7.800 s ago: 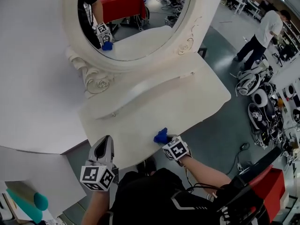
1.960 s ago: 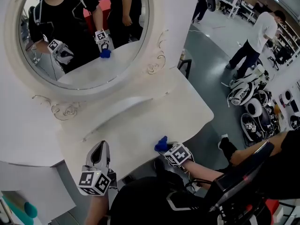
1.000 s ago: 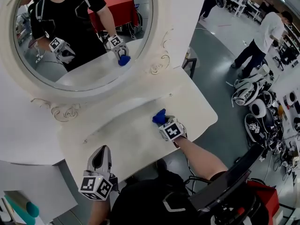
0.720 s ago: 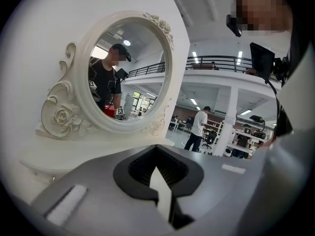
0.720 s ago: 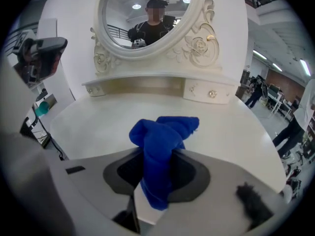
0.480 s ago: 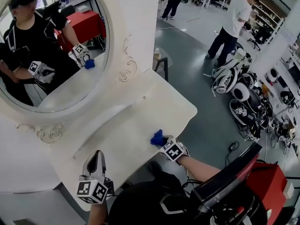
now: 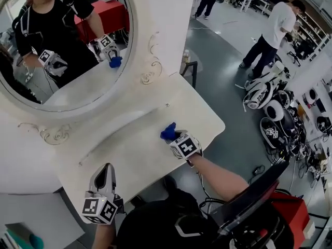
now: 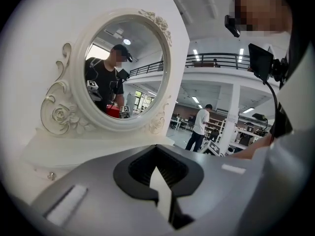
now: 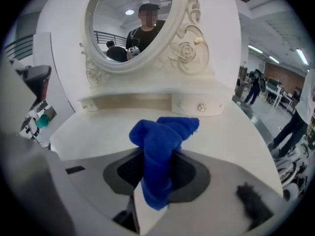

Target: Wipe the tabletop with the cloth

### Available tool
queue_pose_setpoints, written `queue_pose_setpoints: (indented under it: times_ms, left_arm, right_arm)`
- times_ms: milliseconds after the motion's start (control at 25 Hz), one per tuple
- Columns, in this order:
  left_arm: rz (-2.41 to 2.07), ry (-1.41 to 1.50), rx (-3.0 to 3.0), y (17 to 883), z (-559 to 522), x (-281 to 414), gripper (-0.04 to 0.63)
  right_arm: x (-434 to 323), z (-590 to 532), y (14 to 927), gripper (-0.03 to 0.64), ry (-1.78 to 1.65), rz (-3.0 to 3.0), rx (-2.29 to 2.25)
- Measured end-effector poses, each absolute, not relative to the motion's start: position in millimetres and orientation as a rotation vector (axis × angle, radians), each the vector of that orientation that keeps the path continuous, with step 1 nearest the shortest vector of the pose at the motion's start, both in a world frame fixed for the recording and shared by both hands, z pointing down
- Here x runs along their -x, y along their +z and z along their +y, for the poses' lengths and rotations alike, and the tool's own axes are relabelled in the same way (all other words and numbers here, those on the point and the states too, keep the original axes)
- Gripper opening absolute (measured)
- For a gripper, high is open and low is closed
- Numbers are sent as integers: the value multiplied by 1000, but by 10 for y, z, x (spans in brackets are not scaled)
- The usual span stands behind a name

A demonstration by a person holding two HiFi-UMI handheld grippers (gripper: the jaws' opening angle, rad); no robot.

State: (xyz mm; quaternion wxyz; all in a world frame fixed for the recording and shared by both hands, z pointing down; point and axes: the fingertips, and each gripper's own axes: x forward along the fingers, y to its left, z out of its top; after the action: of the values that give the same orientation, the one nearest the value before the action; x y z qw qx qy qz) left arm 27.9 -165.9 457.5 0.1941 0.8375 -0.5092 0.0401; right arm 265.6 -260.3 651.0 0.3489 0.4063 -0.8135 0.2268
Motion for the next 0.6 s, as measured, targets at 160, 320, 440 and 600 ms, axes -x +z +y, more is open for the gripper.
queue_pose_setpoints:
  times_ms: [160, 320, 440, 600]
  left_arm:
    - [-1495, 139, -2285, 4676, -1586, -149, 8]
    - [-1560, 148, -2225, 4629, -1409, -3, 8]
    - [-1582, 150, -2212, 4584, -1368, 62, 8]
    - [-1559, 132, -2241, 4538, -1425, 38, 8]
  right_arm:
    - [-2454, -3356, 6557, 130, 510, -2109, -1070]
    - [-2409, -3577, 6670, 130, 516, -2048, -1066]
    - [-2465, -3472, 6695, 129, 521, -2064, -1073]
    - [-2639, -3127, 6707, 129, 564, -2068, -1080]
